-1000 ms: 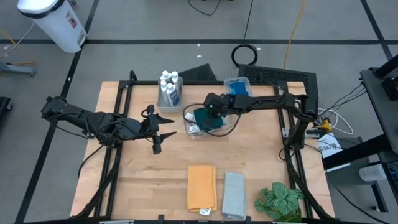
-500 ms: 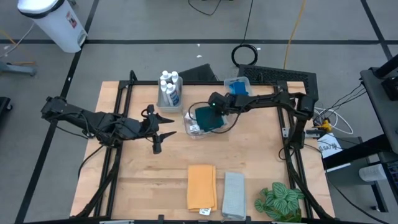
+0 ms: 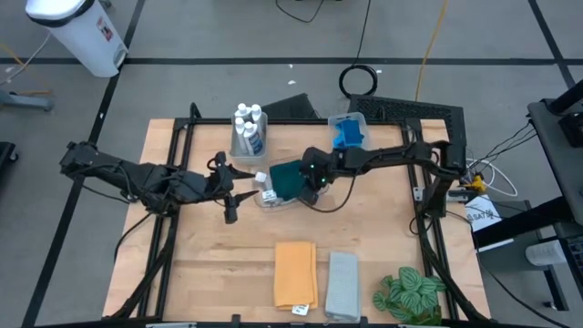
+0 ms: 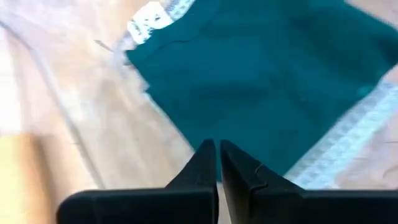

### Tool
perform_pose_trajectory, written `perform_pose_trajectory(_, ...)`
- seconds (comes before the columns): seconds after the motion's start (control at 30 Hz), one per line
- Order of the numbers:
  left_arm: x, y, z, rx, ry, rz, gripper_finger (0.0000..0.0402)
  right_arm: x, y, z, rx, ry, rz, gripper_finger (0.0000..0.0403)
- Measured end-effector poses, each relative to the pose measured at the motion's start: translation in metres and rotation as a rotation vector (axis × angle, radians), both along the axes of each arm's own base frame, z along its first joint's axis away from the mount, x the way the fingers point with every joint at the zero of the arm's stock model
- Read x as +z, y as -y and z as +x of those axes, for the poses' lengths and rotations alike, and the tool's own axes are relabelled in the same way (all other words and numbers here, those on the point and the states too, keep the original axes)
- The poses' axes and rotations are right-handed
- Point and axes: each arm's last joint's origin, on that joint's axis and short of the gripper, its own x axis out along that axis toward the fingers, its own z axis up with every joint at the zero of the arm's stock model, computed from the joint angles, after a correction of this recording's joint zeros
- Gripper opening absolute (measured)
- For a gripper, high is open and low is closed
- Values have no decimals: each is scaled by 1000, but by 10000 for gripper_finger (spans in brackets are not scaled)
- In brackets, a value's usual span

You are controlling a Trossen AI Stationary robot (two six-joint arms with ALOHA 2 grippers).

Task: Pick & Place Kitchen Items
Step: Put the gray towel into the transparent bin

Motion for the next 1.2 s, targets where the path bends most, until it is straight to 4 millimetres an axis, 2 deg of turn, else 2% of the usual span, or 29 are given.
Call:
perform_pose_trajectory(0.1, 0, -2, 0, 8, 0, 0, 209, -1, -5, 0, -13, -22, -76, 0)
perform_pose_trajectory(0.27, 0, -3, 1, 14, 2, -4, 209, 12, -3, -6, -22, -14, -111, 0)
perform_pose_trajectory(0.47, 0, -3, 1, 13, 2, -7, 209, 29, -7, -26, -129, -103, -168, 0)
perform_pose_trajectory(0.67, 0, -3, 1, 12, 2, -8, 209, 31, -18, -43, -182, -242, -132, 0)
perform_pose_trajectory(0.83, 0, -3, 1, 10, 2, -9, 209, 28, -30, -46, -175, -293, -111, 0)
perform_pose_trajectory(1.2, 0, -3, 1, 13, 4, -17, 209, 33, -55, -45, -79, -269, -44, 0)
